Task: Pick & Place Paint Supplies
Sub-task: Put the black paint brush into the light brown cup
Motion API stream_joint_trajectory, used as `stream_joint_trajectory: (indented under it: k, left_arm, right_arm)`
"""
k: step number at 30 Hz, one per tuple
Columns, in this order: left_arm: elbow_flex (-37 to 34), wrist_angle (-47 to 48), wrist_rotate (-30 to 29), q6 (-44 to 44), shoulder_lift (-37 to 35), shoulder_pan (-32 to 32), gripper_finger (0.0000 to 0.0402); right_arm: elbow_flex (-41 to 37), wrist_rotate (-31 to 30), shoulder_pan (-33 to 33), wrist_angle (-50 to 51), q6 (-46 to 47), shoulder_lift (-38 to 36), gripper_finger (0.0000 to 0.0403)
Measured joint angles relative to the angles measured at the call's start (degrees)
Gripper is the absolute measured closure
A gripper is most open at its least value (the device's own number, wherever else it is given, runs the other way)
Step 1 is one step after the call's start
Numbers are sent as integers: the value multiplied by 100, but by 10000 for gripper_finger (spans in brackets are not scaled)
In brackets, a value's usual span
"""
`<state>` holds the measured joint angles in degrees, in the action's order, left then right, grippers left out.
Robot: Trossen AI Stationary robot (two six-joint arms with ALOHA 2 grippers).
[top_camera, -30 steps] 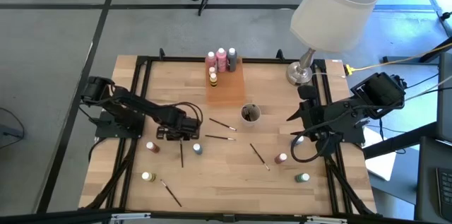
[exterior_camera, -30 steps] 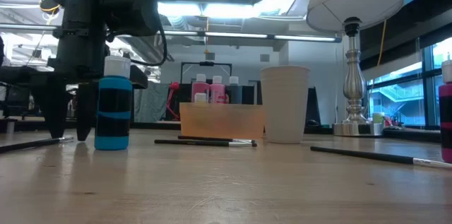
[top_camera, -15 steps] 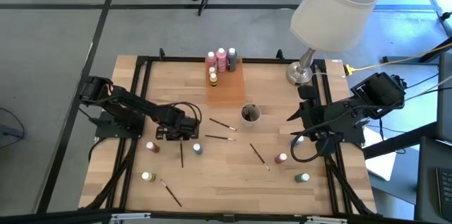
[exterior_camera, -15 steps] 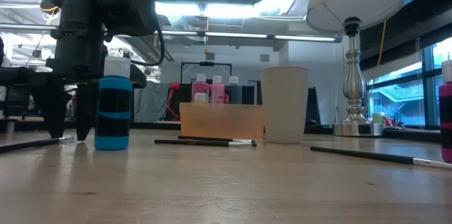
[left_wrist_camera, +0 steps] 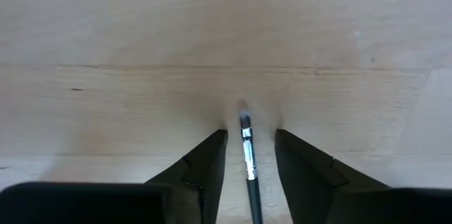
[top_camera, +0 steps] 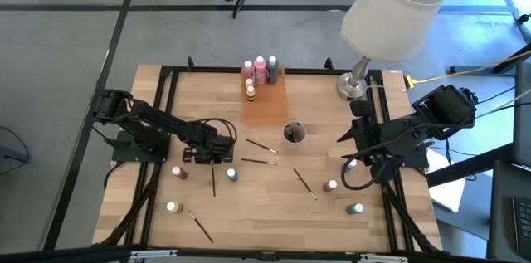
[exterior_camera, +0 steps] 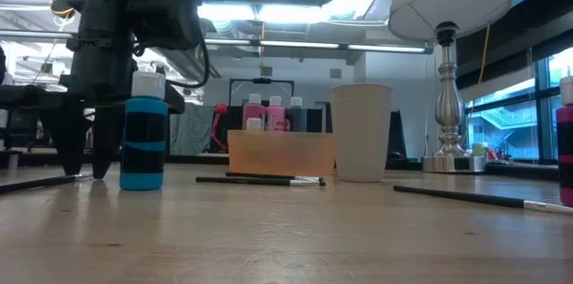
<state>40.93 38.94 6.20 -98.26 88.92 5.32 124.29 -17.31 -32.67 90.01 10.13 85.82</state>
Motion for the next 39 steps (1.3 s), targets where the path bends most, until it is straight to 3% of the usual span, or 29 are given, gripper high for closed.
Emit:
stream_joint_trajectory:
  k: [21, 39]
  left_arm:
    - [-7, 44, -120, 400, 1, -2, 395]
    - [-30, -27, -218, 921, -263, 90, 399]
  right_arm:
    - [0, 1, -4, 1, 103, 0, 216]
    - [0, 1, -4, -1, 101, 0, 216]
